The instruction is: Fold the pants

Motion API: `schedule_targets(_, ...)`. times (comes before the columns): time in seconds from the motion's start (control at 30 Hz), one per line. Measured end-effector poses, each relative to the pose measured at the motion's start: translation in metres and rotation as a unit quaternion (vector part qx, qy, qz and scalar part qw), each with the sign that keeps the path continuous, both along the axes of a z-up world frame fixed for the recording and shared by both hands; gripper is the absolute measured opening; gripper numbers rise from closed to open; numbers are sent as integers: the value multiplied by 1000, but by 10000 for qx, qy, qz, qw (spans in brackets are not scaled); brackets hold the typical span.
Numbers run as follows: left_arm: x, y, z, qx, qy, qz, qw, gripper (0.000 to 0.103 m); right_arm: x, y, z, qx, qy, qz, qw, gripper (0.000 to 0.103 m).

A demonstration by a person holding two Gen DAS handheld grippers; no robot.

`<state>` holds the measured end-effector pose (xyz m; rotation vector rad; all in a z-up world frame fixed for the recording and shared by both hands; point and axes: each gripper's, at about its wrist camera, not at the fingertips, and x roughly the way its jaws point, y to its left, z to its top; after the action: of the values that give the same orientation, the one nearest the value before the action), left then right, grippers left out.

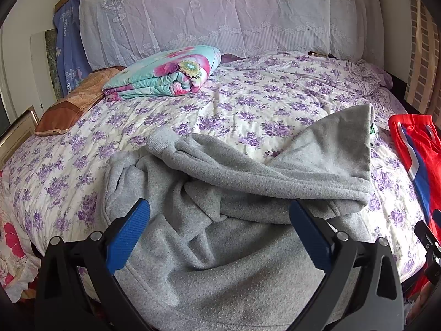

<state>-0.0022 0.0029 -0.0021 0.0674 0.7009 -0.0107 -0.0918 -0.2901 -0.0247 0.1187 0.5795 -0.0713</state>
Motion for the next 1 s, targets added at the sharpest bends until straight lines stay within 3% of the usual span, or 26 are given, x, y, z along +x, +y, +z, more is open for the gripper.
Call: schedule_targets(1.0, -3, 3, -7, -68, 25, 28, 10000, 98, -2, 5, 2, -92, -7, 18, 10000, 100)
